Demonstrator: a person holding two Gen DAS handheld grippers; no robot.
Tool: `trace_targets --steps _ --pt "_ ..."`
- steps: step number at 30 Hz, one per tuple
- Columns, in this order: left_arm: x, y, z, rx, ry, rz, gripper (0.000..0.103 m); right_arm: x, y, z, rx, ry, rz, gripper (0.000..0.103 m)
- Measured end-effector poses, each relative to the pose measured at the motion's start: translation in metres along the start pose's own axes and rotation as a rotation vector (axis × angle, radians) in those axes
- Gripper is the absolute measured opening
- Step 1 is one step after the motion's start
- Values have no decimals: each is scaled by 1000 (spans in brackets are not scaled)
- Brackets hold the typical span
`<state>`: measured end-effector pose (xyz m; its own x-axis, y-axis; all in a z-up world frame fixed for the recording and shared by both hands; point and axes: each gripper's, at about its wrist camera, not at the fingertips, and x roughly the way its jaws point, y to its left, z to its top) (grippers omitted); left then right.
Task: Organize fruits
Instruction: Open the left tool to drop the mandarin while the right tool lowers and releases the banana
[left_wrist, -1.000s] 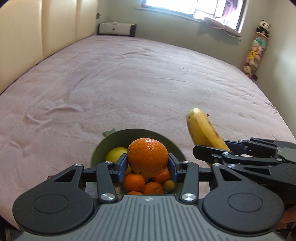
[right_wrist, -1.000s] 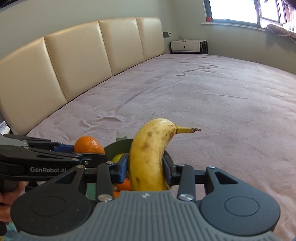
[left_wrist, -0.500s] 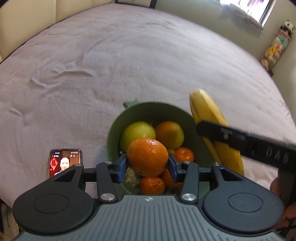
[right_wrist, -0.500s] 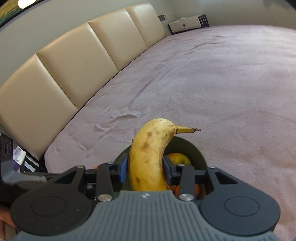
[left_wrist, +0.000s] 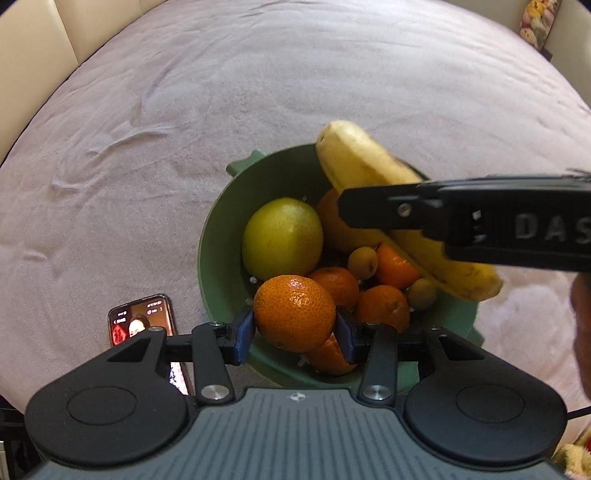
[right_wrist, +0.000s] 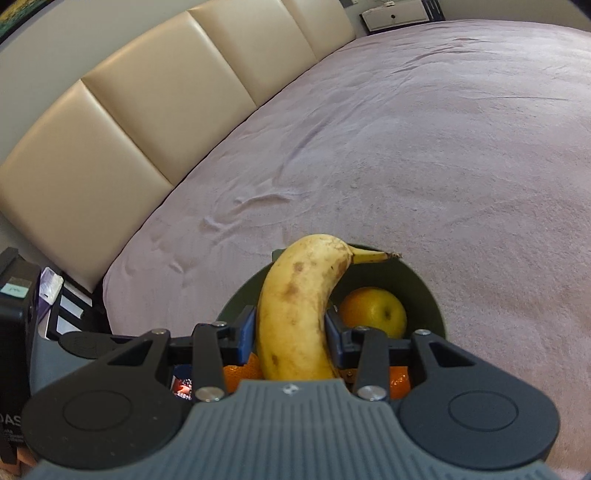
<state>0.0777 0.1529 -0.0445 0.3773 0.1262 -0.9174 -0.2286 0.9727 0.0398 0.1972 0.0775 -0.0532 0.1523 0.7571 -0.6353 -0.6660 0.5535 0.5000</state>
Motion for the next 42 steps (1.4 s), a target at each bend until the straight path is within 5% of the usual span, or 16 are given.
trace_targets --steps 13,25,35,42 --pt "18 -2 0 22 37 9 57 -6 -3 -3 -30 -12 17 37" --pt "-21 28 1 -153 -88 -58 64 -20 6 -1 -187 0 -24 37" --pt "-46 58 8 -343 -233 -5 64 -1 43 -12 -542 71 -75 37" --pt "-47 57 8 -330 -225 -19 64 22 58 -25 -787 149 -63 37"
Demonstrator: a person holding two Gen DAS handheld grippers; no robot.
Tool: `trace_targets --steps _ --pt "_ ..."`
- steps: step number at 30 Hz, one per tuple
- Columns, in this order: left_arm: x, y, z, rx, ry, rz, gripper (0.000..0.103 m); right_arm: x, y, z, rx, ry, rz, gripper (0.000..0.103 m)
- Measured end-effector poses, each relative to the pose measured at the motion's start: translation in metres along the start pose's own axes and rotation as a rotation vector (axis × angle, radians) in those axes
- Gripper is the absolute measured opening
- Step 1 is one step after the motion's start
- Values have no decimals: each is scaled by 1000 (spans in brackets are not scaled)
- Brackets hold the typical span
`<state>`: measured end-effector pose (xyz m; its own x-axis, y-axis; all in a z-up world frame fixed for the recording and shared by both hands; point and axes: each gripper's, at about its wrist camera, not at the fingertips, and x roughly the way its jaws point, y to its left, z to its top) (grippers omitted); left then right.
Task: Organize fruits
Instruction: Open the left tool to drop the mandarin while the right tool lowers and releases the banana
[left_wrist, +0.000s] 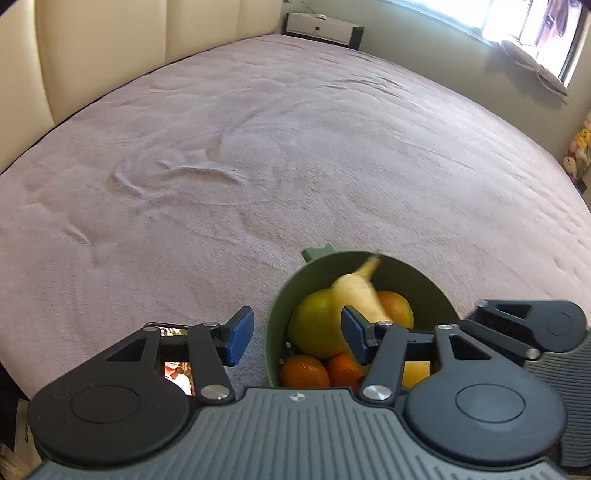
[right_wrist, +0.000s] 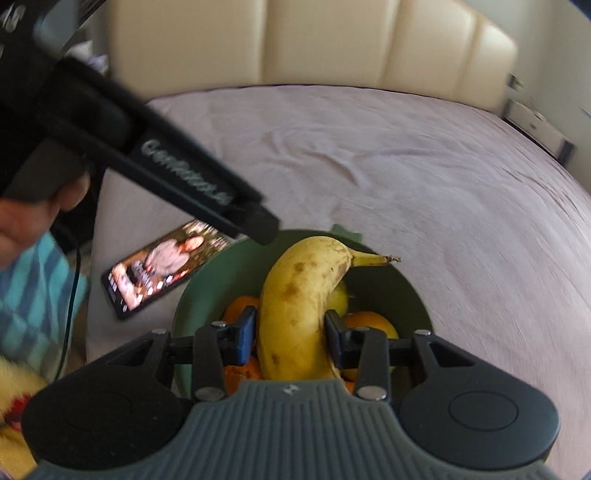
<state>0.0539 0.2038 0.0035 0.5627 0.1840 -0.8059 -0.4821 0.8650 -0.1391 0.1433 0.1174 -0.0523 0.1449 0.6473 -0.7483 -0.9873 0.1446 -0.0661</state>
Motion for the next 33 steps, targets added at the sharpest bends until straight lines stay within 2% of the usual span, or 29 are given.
trace_targets --steps 5,10,22,27,28,30,33 --pt "2 -7 -5 17 14 -5 64 8 3 -3 -122 21 31 37" --pt "10 -13 -9 39 39 -10 64 18 6 -9 -184 49 47 37" --pt "16 -22 -14 83 67 -2 64 30 5 -12 -104 75 89 38" --pt "14 -23 -15 88 65 -4 64 26 3 -10 -52 53 83 50" --pt "14 -24 -14 89 63 -6 64 24 1 -9 -30 48 87 57" --pt "12 -26 -14 95 54 -15 64 18 -4 -8 9 31 82 63" --pt "5 -30 -14 109 26 -38 64 6 -9 -7 48 14 59 66"
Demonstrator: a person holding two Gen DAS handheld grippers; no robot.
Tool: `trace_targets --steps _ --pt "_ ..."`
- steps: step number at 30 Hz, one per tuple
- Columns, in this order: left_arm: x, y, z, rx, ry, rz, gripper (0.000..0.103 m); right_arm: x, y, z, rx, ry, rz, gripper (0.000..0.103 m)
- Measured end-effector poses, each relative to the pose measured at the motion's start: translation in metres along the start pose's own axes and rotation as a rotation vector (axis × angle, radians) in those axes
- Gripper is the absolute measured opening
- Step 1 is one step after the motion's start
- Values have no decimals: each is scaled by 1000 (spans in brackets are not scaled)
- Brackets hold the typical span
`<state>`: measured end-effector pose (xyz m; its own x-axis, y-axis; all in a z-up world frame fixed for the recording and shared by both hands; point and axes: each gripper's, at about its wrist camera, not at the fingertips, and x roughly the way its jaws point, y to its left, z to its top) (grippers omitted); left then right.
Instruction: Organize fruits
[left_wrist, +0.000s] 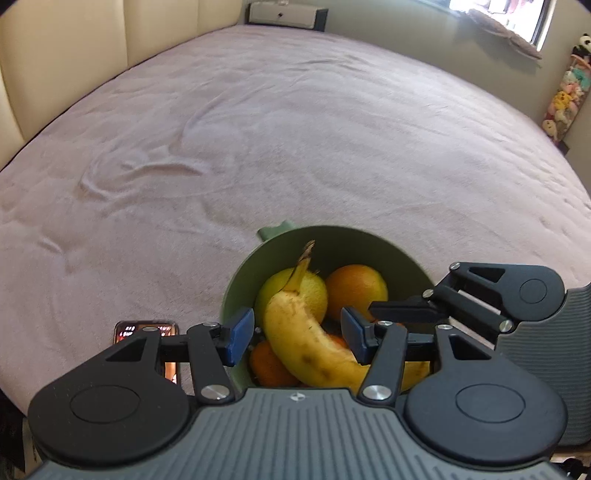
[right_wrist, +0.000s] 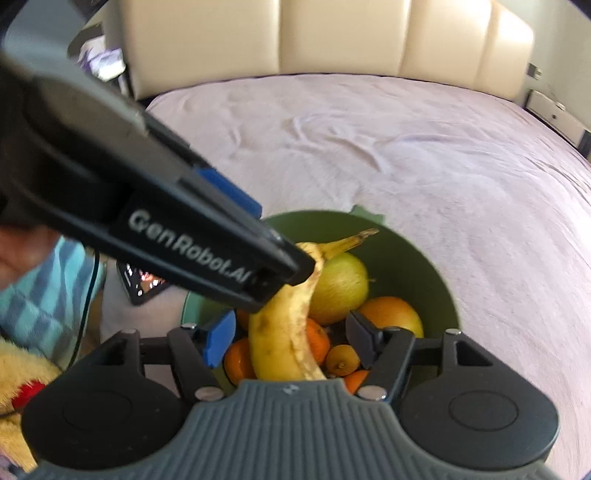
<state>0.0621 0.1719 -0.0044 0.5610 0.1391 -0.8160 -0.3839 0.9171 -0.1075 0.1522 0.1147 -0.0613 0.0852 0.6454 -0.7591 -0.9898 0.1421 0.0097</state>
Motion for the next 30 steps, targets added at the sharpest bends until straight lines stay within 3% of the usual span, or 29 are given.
trace_targets --steps 4,8,11,13,19,25,30 --pt "-9 -10 0 33 -38 -32 64 -24 -3 -2 54 -28 -64 68" --pt "-18 -19 -3 63 -67 -54 64 -53 -7 -10 137 -40 -189 68" --pt "-27 -26 -7 94 -105 -63 66 -77 -14 -21 255 -54 -282 70" --pt "-33 -34 -12 127 -126 -74 67 -95 -19 -32 360 -81 -331 79" --pt "-48 -65 -27 234 -166 -103 73 -147 -10 -61 589 -168 -469 82" --pt "-65 -90 -45 302 -221 -131 78 -185 17 -77 643 -227 -614 90" --pt "-75 -97 -54 299 -251 -152 78 -202 38 -89 656 -259 -702 94"
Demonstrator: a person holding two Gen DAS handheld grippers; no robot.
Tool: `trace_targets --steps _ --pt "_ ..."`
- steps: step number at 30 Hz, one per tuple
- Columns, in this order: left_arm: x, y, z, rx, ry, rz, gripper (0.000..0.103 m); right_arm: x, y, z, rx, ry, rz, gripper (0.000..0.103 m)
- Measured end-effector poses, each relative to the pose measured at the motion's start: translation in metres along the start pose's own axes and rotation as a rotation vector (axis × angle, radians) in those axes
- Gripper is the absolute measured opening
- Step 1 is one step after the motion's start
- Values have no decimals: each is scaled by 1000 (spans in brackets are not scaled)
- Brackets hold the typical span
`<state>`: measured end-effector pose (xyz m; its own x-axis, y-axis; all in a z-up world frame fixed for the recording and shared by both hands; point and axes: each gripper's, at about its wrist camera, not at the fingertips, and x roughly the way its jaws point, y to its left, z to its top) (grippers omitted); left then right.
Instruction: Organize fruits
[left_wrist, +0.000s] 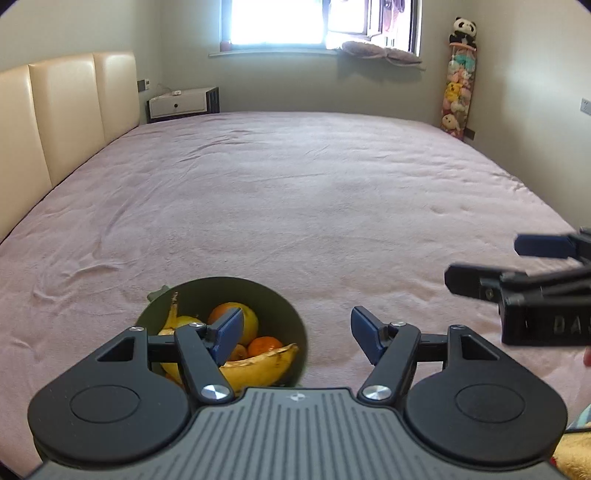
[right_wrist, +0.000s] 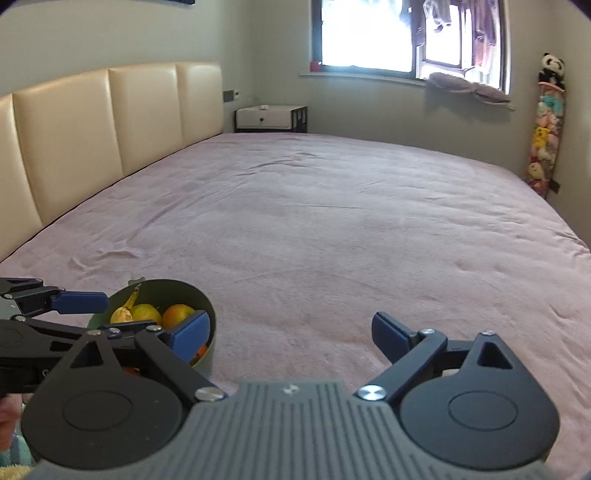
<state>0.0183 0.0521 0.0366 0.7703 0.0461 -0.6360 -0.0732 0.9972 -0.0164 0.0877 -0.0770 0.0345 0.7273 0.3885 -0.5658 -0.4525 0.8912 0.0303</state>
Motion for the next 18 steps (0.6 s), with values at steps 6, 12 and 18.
trace_targets --steps 6,12,18 --pt "-4 -3 -9 -12 1 19 79 -20 -2 -28 52 9 -46 97" --pt "6 -8 -20 -5 72 32 83 -7 -1 -53 86 67 -80 97" --pt "22 -12 -27 2 126 45 83 7 -5 -65 82 93 -112 97"
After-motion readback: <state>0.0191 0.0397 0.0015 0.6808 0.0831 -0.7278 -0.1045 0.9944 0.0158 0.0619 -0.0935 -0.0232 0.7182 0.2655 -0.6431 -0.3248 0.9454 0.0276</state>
